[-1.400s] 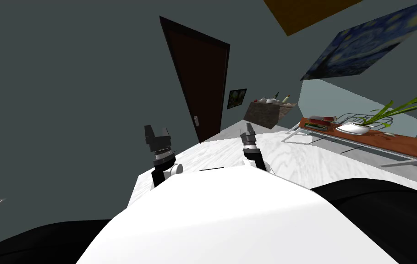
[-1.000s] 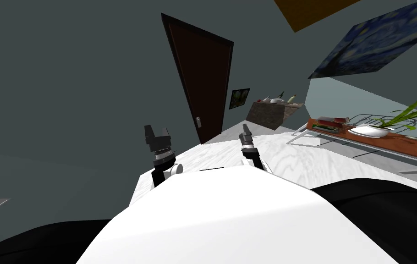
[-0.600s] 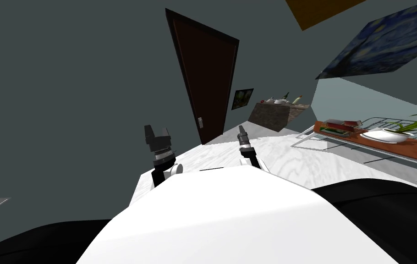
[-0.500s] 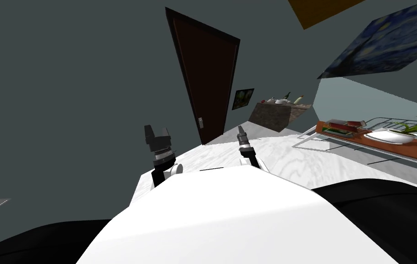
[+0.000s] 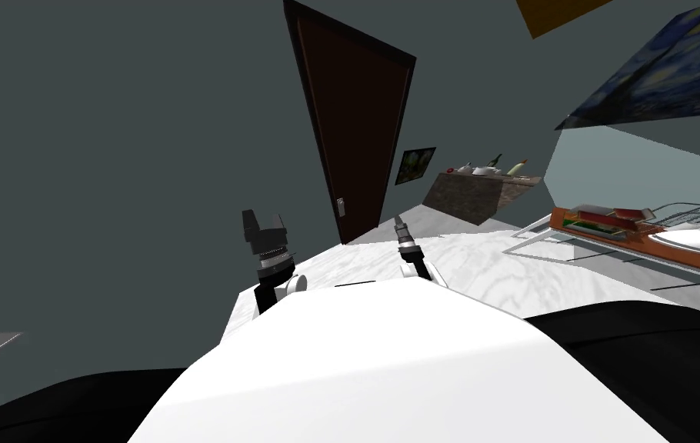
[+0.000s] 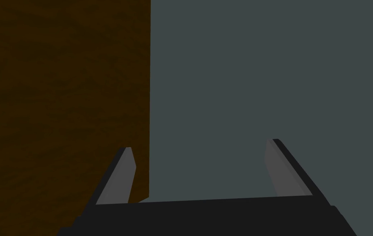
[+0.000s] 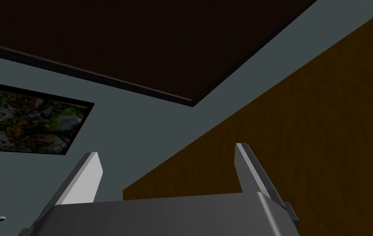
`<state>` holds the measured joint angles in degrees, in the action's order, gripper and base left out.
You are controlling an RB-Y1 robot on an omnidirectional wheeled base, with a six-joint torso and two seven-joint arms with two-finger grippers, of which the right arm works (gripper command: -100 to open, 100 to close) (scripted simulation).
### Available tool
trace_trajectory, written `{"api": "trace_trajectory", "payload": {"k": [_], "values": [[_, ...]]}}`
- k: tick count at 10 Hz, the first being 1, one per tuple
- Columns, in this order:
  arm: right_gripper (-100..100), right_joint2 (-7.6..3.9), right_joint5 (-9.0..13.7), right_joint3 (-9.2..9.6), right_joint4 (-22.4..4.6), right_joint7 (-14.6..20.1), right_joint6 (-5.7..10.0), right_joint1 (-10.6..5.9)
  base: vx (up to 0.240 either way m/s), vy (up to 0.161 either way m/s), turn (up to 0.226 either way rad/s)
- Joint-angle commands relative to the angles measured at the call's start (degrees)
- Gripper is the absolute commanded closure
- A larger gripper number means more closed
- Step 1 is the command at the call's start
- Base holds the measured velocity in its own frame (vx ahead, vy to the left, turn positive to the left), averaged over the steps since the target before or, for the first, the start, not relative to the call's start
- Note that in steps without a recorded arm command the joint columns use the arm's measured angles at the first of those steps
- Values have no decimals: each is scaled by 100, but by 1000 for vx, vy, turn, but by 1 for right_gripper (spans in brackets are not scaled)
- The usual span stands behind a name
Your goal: Pull the door open
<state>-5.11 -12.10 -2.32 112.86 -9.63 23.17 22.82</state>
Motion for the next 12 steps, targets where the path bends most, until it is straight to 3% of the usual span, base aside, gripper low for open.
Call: {"api": "trace_trajectory", "payload": {"k": [1,12], "values": [[-100,-28,-96,6,-225,-206,15,-127,106,40,61],[-100,-291,-744,2,-1736,-1538,53,-992,105,43,69]]}}
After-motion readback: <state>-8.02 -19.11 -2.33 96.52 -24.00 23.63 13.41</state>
